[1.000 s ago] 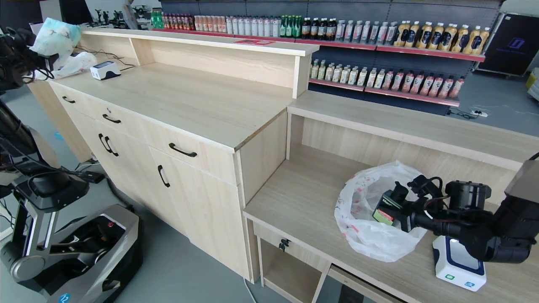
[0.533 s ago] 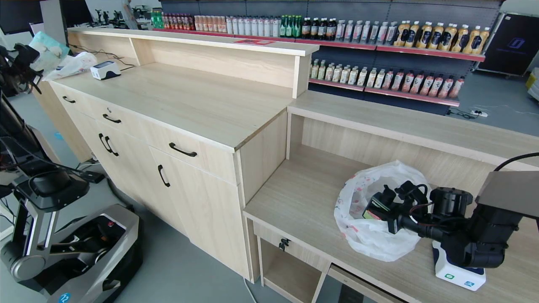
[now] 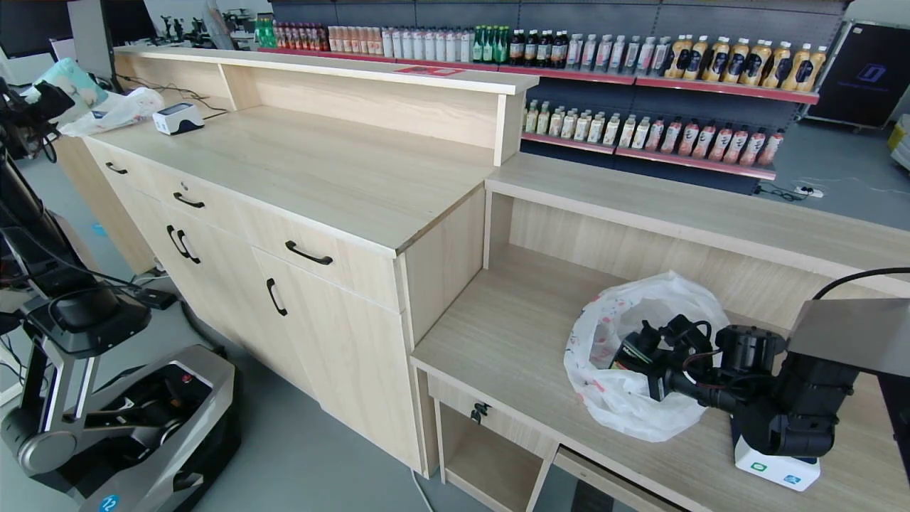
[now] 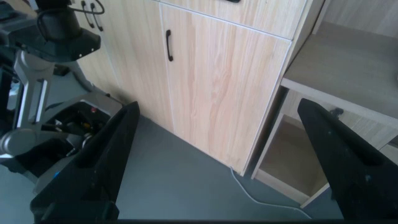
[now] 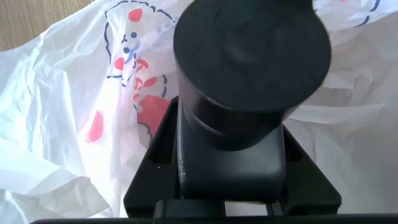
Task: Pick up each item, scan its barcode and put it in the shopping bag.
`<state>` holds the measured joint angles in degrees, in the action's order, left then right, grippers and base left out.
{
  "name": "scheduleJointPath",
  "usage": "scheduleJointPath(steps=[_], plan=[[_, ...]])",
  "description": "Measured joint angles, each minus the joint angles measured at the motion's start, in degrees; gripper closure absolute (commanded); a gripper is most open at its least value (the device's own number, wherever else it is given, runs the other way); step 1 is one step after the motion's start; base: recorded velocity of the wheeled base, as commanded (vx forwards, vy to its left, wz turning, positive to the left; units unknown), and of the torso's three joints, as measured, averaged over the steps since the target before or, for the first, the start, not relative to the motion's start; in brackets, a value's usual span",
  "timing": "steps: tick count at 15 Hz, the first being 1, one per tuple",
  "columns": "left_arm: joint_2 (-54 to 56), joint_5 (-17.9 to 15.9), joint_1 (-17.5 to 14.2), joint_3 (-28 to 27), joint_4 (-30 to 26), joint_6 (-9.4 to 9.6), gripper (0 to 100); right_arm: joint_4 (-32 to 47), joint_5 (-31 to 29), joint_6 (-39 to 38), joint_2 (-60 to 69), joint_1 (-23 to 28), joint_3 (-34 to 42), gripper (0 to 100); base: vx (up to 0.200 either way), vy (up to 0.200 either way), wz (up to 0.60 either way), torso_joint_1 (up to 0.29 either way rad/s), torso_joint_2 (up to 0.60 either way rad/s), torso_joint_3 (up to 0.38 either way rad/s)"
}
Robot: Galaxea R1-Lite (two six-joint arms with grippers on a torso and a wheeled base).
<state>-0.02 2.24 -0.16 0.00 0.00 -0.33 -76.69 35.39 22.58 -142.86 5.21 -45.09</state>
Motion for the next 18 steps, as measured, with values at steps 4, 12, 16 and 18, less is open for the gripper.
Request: scheduleJointPath(steps=[4, 12, 16, 18], plan=[[0.02, -0.01, 0.00, 0.00, 0.00, 0.00, 0, 0.24, 0.00, 0.05, -0.38, 0.05, 0.59, 100, 0.000, 0.000, 0.00, 0.000, 0.00, 0.000], [0.00, -0.01, 0.00, 0.00, 0.00, 0.01, 0, 0.46, 0.02, 1.34, -0.59, 0.55, 1.05, 100, 0.000, 0.000, 0.00, 0.000, 0.00, 0.000], [0.00, -0.01, 0.00, 0.00, 0.00, 0.00, 0, 1.18, 0.02, 1.28, -0.33, 1.01, 1.27, 0, 0.000, 0.000, 0.00, 0.000, 0.00, 0.000], [0.00, -0.01, 0.00, 0.00, 0.00, 0.01, 0, 1.26, 0.02, 1.07, 0.28, 1.12, 1.27, 0, 0.000, 0.000, 0.00, 0.000, 0.00, 0.000]])
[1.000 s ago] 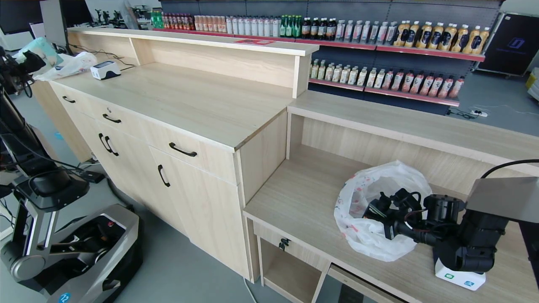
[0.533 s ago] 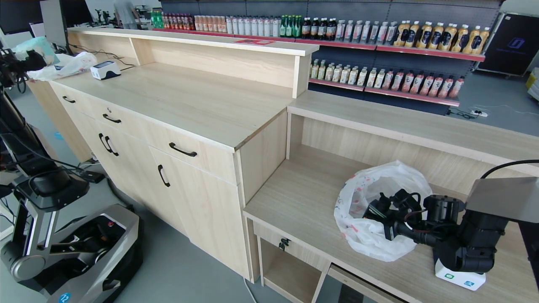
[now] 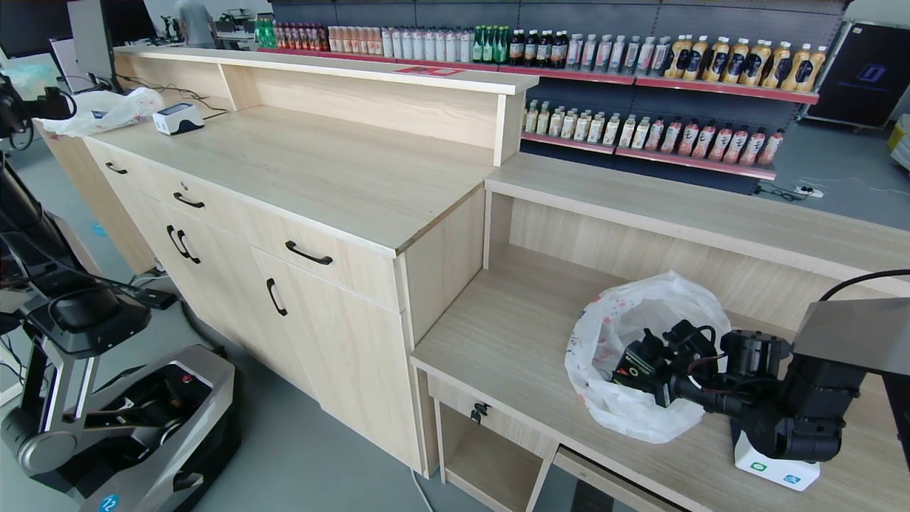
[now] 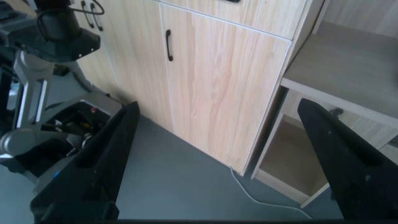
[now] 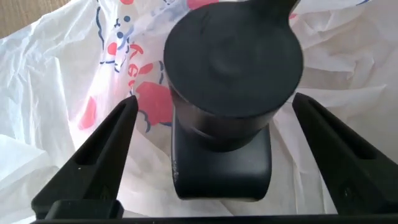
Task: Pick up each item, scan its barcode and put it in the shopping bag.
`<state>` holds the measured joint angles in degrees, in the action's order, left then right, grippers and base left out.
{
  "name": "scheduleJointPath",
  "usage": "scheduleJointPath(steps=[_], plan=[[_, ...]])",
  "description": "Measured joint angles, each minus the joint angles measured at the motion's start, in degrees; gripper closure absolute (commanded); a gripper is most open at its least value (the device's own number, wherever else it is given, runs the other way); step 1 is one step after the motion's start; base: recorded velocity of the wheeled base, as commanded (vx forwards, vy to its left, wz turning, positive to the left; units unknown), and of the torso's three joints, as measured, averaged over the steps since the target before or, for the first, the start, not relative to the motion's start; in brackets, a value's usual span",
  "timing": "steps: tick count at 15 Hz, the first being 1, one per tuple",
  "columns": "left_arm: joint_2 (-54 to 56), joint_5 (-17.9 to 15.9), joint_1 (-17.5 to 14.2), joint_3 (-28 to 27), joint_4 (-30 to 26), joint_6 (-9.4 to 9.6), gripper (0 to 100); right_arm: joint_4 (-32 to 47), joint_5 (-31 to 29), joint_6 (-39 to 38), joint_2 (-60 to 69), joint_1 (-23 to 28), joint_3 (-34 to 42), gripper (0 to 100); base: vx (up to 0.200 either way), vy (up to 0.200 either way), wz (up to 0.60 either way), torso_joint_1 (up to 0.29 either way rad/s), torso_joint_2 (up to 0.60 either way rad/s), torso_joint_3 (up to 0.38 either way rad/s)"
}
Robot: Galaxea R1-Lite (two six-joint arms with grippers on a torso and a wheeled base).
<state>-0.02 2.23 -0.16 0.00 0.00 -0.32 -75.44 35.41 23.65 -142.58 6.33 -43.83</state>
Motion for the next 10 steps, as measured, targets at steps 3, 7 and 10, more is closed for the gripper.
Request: scheduleJointPath(steps=[3, 7, 10], plan=[[0.00, 0.01, 0.00, 0.00, 0.00, -0.01, 0, 1.12, 0.00, -0.22, 3.78, -0.22, 0.50, 0, 0.000, 0.000, 0.00, 0.000, 0.00, 0.000], [0.00, -0.02, 0.00, 0.00, 0.00, 0.00, 0, 7.50, -0.06, 2.65, 17.09, -0.44, 3.80, 0, 0.000, 0.000, 0.00, 0.000, 0.00, 0.000], [0.02, 0.00, 0.00, 0.00, 0.00, -0.01, 0, 16.64, -0.05, 8.42, 33.29, 1.91, 7.14, 0, 0.000, 0.000, -0.40, -0.003, 0.00, 0.000]])
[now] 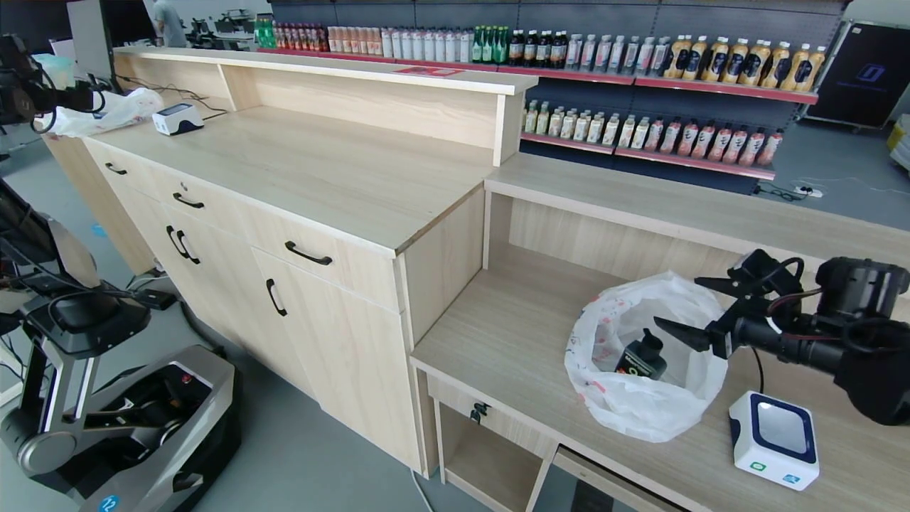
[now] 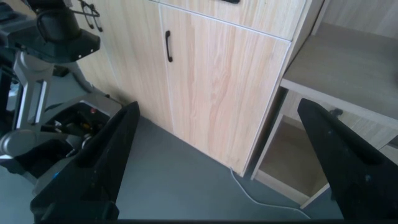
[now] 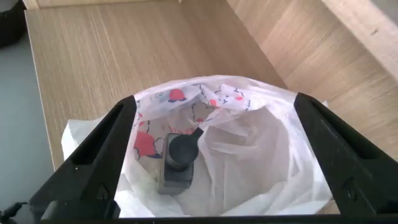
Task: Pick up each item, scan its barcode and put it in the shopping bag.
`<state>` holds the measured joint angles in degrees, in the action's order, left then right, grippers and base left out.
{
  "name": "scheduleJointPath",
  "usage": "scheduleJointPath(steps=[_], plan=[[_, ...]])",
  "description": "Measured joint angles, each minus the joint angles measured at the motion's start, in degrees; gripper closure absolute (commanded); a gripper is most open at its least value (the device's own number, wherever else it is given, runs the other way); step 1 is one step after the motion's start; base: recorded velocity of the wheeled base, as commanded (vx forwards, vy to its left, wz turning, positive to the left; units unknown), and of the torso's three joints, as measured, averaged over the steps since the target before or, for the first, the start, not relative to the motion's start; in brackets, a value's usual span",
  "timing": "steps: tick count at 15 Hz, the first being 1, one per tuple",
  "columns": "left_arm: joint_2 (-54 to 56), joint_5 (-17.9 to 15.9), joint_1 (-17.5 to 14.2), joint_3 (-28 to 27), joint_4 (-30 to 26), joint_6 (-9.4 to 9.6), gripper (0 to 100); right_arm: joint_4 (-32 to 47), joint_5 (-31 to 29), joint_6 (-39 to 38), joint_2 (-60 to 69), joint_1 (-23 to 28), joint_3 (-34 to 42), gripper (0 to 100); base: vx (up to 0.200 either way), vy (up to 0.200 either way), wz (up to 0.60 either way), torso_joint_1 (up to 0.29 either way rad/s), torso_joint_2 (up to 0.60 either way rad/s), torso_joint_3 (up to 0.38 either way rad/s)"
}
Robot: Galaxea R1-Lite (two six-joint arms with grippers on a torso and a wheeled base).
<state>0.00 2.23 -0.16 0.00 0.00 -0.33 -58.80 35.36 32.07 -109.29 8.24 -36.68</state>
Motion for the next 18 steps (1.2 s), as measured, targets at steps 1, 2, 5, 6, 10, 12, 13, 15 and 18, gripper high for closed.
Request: scheduleJointPath(steps=[1, 2, 5, 6, 10, 12, 13, 15, 18], plan=[[-0.02, 0.00, 0.00, 0.00, 0.00, 0.00, 0, 3.35, 0.21, 1.26, 5.35, 0.85, 0.83, 0, 0.000, 0.000, -0.60, -0.007, 0.00, 0.002], [-0.02, 0.01, 0.06, 0.00, -0.02, 0.01, 0, 6.06, 0.32, 2.28, 10.89, 1.79, 1.44, 0, 0.000, 0.000, -0.60, 0.007, 0.01, 0.002], [-0.02, 0.00, 0.00, 0.00, 0.00, 0.00, 0, 13.58, -3.62, 3.12, 24.31, 3.08, 4.44, 0, 0.000, 0.000, -0.60, 0.002, 0.00, 0.002], [0.00, 0.00, 0.00, 0.00, -0.02, 0.01, 0, 16.76, -9.05, 2.35, 27.98, 3.44, 5.99, 0, 0.000, 0.000, -0.60, 0.002, 0.00, 0.007], [0.00, 0.00, 0.00, 0.00, 0.00, 0.00, 0, 25.65, -26.26, -7.23, 35.30, 4.68, 8.44, 0, 0.000, 0.000, -0.60, 0.001, 0.00, 0.004], [-0.02, 0.00, 0.00, 0.00, 0.00, 0.01, 0, 25.76, -26.64, -7.94, 36.15, 5.27, 8.63, 0, 0.000, 0.000, -0.60, 0.005, 0.01, 0.005], [-0.02, -0.02, 0.00, 0.00, 0.00, 0.01, 0, 26.00, -26.67, -8.09, 36.36, 5.86, 8.83, 0, 0.000, 0.000, -0.60, 0.002, 0.00, 0.002], [-0.02, 0.01, 0.00, 0.00, 0.00, 0.00, 0, 26.06, -26.44, -11.78, 36.67, 6.69, 9.46, 0, 0.000, 0.000, -0.30, -0.001, 0.00, -0.001], [-0.02, 0.00, 0.00, 0.00, 0.00, 0.01, 0, 25.47, -23.76, -18.94, 36.46, 7.27, 9.79, 0, 0.000, 0.000, 0.00, 0.000, 0.00, 0.000]])
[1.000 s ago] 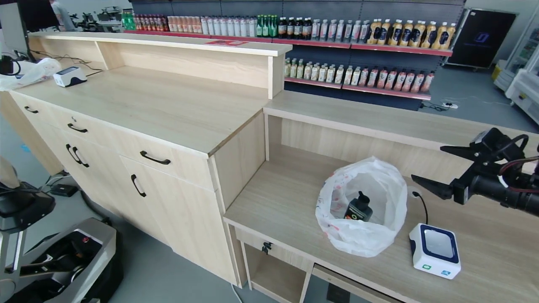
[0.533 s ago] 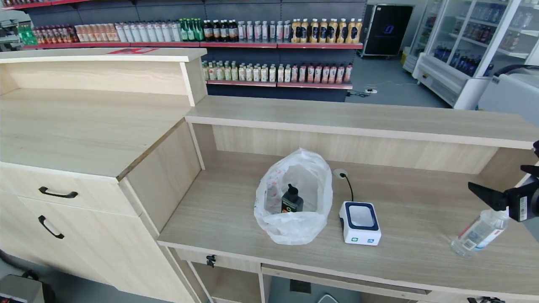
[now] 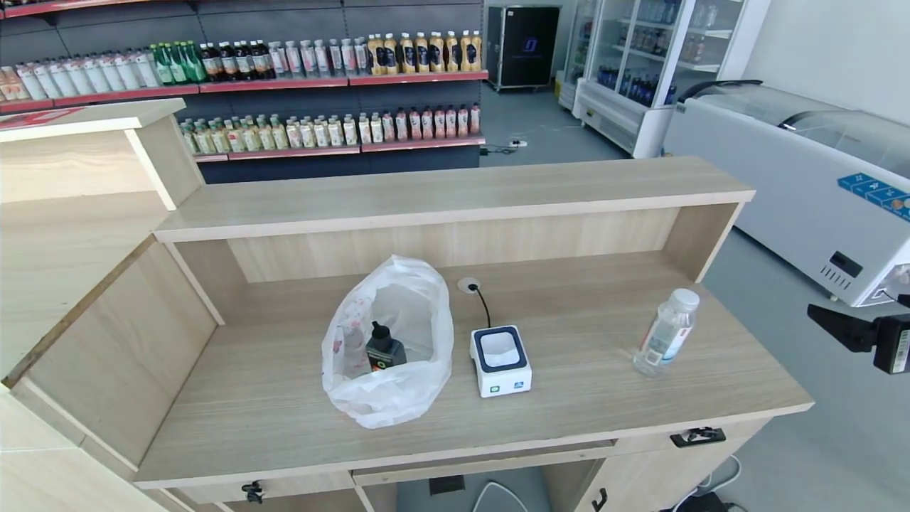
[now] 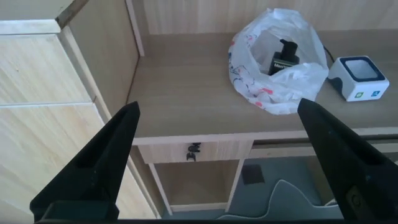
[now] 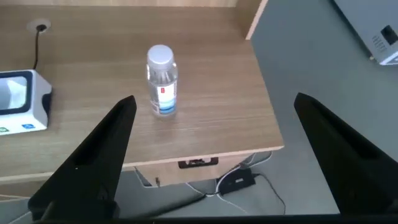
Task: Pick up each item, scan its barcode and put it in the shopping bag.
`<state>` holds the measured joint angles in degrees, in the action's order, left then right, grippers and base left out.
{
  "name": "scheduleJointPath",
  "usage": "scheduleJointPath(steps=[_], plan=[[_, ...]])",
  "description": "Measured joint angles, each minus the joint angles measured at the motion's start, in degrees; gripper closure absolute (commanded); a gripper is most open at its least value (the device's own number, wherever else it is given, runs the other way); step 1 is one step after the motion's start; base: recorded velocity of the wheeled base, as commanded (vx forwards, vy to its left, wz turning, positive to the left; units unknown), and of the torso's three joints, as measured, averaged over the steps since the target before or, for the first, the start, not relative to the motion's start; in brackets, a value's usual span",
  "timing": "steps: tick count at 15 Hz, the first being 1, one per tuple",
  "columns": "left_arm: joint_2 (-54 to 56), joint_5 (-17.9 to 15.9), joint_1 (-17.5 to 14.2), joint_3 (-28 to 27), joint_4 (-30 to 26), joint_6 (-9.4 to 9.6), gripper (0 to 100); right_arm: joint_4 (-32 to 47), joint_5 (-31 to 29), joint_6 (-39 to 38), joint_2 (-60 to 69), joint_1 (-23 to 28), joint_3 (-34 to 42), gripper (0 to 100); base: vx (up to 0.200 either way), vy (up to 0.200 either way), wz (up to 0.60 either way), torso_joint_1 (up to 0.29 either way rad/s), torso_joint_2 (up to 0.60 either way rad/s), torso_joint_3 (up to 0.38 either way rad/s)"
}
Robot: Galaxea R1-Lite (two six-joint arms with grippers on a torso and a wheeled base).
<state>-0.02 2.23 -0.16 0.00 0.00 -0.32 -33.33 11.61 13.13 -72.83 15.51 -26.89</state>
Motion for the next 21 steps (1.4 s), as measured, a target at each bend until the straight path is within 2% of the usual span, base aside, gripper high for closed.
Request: scheduleJointPath(steps=[2, 11, 17, 19, 21], plan=[[0.00, 0.01, 0.02, 0.00, 0.00, -0.01, 0, 0.35, 2.40, -2.11, 0.23, 0.06, -0.04, 0, 0.000, 0.000, 0.00, 0.000, 0.00, 0.000], [0.00, 0.01, 0.02, 0.00, 0.00, -0.34, 0, 0.29, 2.49, -2.27, 0.06, 0.91, 0.00, 0, 0.000, 0.000, 0.00, 0.000, 0.00, 0.000], [0.00, -0.02, 0.00, 0.00, 0.00, -0.59, 0, -0.55, 1.78, -2.07, -1.95, 1.61, 1.56, 0, -0.200, 0.000, 0.00, 0.002, 0.00, 0.003], [0.00, -0.02, 0.00, 0.00, 0.00, -0.59, 0, -4.28, 1.37, -2.02, -4.84, 2.96, 1.79, 0, -0.100, 0.000, 0.00, 0.001, 0.00, 0.001], [0.00, 0.01, 0.00, 0.00, 0.00, -0.33, 0, -13.18, 1.15, -1.97, -10.08, 5.00, 2.12, 0, 0.000, 0.000, 0.00, 0.000, 0.00, 0.000]])
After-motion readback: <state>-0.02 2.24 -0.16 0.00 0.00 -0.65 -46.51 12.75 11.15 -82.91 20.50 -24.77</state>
